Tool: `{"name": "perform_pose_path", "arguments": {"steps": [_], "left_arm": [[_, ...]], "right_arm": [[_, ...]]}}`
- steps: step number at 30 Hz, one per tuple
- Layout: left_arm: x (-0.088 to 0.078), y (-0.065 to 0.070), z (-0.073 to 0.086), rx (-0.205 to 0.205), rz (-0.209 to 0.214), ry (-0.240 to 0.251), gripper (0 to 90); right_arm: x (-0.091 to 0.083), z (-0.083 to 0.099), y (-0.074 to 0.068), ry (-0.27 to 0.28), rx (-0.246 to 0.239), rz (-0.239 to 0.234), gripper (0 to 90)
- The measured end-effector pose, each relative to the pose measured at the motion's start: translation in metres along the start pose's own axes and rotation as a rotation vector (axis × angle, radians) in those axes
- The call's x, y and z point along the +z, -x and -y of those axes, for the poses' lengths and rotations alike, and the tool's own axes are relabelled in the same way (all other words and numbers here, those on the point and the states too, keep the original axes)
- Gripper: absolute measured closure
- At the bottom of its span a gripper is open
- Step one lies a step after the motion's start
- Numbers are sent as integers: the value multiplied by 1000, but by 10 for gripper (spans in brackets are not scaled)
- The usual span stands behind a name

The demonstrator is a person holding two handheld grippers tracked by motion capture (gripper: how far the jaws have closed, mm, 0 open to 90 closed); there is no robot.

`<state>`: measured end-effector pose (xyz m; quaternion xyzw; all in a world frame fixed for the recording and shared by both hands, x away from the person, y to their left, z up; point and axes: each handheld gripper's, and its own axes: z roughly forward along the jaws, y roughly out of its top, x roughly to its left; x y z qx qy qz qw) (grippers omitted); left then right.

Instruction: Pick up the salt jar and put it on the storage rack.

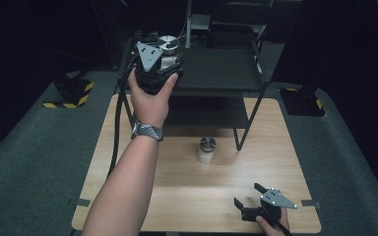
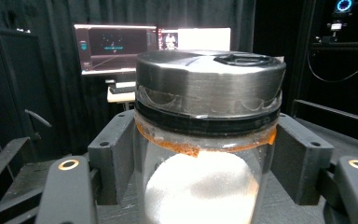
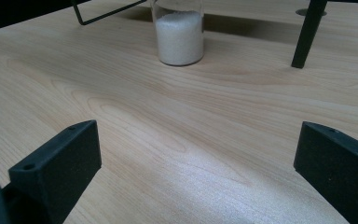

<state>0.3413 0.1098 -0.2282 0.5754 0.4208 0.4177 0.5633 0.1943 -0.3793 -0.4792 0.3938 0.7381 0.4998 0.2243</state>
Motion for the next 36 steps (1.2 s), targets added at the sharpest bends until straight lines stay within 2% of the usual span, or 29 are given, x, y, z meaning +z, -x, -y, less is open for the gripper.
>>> {"name": "perform_pose_path", "arguments": {"steps": [11,20,30,36], "left_arm": [[16,4,4,-13,-13,-17,311],[18,1,10,-35,-6,-4,309],[18,-3,8,-45,6,-17,303],[18,-1,8,-53,1,-20,184]], "right_arm": [[-3,2,2,9,9,0,3],[-3,3,2,9,10,-1,3],[-3,2,1,6,7,0,3],[-3,3,1,10,4,2,3]]}}
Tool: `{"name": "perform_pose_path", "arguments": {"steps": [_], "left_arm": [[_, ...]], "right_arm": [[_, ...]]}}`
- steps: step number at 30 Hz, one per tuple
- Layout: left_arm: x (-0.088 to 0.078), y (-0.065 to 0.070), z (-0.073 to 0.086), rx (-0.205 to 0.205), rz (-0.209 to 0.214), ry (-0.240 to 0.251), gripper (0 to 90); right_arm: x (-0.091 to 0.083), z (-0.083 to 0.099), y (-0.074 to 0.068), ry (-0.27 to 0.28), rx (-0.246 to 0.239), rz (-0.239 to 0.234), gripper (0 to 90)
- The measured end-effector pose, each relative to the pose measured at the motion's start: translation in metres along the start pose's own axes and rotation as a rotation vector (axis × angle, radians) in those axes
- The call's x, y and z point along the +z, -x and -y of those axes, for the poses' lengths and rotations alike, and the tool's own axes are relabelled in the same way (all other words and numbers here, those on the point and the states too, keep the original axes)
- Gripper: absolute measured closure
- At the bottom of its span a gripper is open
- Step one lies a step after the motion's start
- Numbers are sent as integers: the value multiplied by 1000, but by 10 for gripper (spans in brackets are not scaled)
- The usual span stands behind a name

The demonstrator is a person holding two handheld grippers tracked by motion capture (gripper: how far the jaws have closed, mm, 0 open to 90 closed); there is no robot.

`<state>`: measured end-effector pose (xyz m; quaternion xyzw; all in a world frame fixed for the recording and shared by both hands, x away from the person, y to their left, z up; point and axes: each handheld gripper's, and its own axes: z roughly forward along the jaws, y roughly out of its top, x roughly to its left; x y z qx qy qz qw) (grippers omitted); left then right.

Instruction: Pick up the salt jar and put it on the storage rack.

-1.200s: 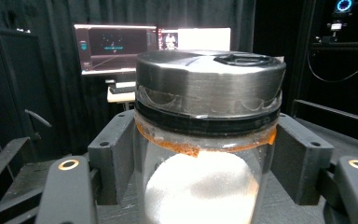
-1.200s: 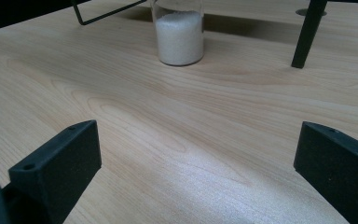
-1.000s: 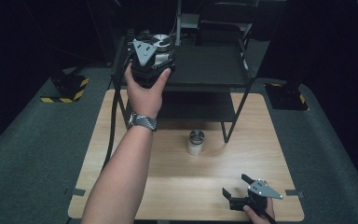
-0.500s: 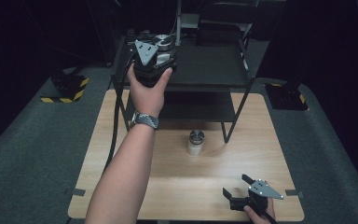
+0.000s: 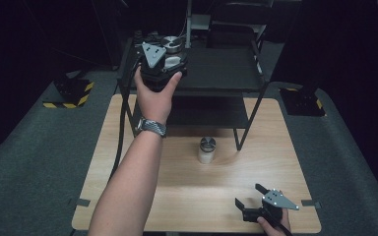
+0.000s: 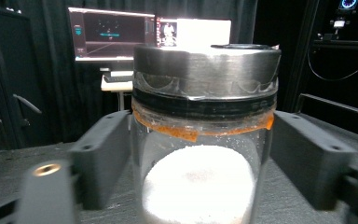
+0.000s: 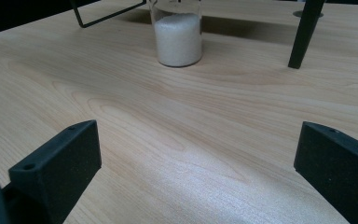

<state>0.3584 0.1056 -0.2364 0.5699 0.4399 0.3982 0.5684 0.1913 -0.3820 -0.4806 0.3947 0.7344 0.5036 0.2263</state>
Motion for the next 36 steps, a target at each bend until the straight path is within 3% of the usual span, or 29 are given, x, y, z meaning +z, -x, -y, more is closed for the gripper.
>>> {"name": "perform_pose_path", "arguments": {"steps": [4,6,14,20,24,36], "left_arm": [[-4,5,-1,4,-21,14,34],[-7,3,-2,6,-4,16,6],[-29,-2,0,12,21,29,4],[-55,-8,11,22,42,52,5],[-70,-10,23,51,46,66,4],[-107,-20,65,45,65,81,4]], "right_arm": [[0,0,0,0,0,2,3],[0,0,0,-1,1,2,3],[0,0,-1,-1,-1,3,3],[0,0,-3,-2,-12,8,3],[0,0,-2,-2,-10,8,3],[0,-1,-2,-6,-10,7,3]]}}
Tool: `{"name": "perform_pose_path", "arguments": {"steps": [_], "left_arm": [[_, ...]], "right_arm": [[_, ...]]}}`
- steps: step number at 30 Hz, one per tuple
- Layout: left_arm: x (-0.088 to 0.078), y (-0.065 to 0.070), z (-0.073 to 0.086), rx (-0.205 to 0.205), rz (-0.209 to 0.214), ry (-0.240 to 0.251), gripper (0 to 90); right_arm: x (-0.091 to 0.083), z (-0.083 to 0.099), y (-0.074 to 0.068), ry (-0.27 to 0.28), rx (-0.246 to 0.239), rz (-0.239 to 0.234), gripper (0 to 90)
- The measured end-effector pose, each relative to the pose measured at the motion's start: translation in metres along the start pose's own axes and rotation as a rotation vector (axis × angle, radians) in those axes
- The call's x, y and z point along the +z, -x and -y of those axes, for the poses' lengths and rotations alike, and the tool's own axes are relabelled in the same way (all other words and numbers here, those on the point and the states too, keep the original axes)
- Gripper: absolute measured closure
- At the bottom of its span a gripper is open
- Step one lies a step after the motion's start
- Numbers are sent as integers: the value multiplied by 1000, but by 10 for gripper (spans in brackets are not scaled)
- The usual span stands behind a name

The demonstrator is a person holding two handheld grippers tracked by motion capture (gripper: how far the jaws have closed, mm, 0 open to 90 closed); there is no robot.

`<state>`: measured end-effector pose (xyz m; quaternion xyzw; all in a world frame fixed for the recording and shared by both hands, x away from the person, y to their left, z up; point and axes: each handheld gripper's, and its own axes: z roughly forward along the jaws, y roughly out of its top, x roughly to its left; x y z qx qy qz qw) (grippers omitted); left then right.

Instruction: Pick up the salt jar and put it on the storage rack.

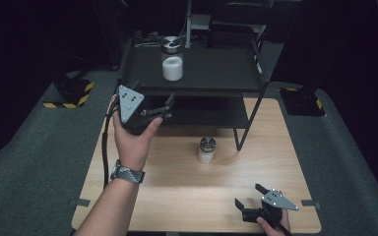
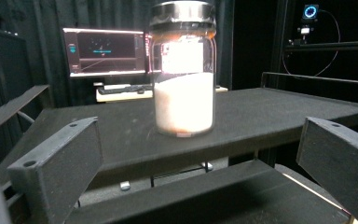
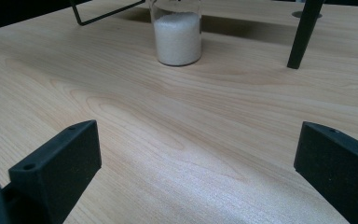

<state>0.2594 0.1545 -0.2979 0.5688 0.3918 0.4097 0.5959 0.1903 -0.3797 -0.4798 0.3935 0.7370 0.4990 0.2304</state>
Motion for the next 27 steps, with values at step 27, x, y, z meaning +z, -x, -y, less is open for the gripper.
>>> {"name": "perform_pose_path", "arguments": {"steps": [27], "left_arm": [[-84,-5,113,-25,61,-8,4]], "right_arm": [[0,0,-1,-1,-7,3,3]]}}
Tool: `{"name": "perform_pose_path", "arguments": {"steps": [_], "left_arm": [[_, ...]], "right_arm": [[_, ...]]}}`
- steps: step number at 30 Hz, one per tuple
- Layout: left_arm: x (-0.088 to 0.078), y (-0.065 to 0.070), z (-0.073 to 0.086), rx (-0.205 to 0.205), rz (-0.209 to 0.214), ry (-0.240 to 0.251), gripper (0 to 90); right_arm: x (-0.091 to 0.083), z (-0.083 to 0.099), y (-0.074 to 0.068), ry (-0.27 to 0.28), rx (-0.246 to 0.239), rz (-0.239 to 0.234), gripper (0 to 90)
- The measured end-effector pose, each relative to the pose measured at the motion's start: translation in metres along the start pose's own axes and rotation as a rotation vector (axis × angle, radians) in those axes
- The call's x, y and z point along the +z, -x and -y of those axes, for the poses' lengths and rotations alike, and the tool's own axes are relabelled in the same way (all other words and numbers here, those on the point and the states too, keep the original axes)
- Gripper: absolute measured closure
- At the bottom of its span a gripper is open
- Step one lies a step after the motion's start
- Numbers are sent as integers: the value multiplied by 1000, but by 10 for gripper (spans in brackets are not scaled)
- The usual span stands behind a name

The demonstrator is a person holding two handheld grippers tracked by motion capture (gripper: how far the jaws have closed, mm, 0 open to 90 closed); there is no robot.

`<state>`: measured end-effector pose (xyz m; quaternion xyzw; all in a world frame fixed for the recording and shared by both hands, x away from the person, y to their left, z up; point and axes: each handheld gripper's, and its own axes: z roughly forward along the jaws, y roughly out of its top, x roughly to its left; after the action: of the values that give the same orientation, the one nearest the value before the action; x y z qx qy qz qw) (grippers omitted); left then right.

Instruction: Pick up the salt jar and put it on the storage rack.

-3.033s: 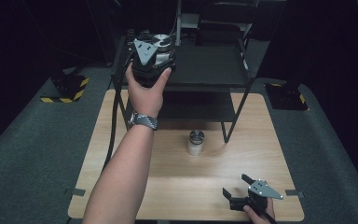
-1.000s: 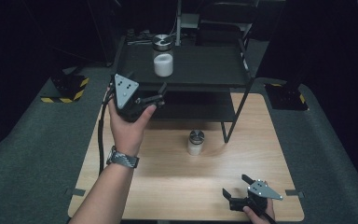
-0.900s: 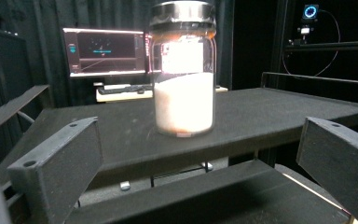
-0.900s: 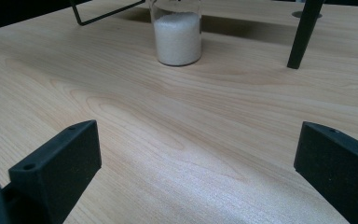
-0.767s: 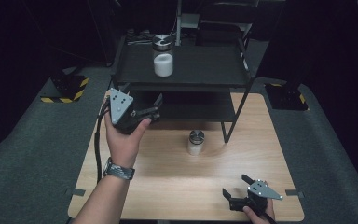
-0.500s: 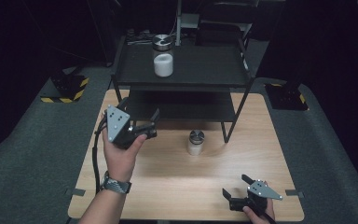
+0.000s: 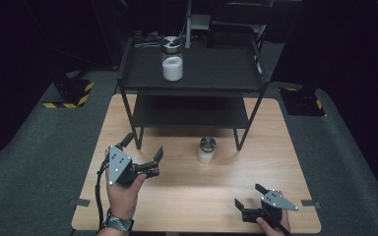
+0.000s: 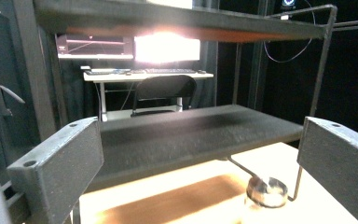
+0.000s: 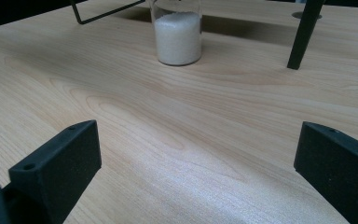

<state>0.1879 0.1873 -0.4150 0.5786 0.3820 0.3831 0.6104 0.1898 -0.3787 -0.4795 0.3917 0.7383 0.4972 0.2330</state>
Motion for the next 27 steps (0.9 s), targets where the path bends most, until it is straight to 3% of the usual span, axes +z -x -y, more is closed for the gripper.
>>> {"name": "perform_pose_path", "arguments": {"steps": [7,16,27], "left_arm": [[-12,1,26,-5,13,-28,5],[-29,3,60,-13,7,-116,5],[-38,1,78,-18,-16,-235,5]], "right_arm": [[0,0,0,0,0,-1,3],[0,0,0,0,-1,-1,3],[0,0,0,-1,-1,0,3]]}}
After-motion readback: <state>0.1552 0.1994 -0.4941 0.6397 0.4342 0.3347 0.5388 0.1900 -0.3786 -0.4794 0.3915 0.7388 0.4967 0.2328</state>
